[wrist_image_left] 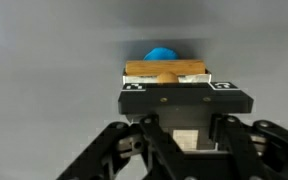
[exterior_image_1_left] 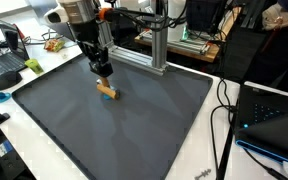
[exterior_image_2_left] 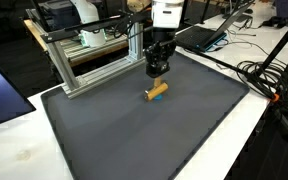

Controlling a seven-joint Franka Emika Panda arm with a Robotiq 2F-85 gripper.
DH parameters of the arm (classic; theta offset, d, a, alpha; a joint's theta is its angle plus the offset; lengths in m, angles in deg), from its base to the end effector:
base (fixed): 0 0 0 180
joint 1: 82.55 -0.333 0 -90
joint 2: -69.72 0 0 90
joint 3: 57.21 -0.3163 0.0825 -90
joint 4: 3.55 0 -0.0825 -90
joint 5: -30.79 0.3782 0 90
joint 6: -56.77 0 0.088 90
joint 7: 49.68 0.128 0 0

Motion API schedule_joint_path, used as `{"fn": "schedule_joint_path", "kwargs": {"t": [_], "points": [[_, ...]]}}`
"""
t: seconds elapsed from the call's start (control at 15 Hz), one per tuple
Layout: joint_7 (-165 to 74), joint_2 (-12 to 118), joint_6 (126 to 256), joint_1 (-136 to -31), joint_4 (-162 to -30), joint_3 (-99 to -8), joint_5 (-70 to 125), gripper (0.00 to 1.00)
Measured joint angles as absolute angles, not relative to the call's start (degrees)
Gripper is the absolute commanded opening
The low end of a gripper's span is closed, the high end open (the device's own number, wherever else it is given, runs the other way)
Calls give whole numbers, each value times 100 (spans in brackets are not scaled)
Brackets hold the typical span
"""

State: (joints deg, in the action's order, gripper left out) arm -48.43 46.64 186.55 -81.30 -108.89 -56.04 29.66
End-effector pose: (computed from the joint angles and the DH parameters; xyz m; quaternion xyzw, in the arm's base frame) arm 0.6379 -0.0270 0.2954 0.9996 -0.0249 0.0118 0.0118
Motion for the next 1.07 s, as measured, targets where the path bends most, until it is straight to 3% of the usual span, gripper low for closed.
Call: {"fn": "schedule_joint_path", "kwargs": {"t": [1.07], "points": [[-4699, 4556, 18066, -8181, -10642, -5602, 2948, 22]]}}
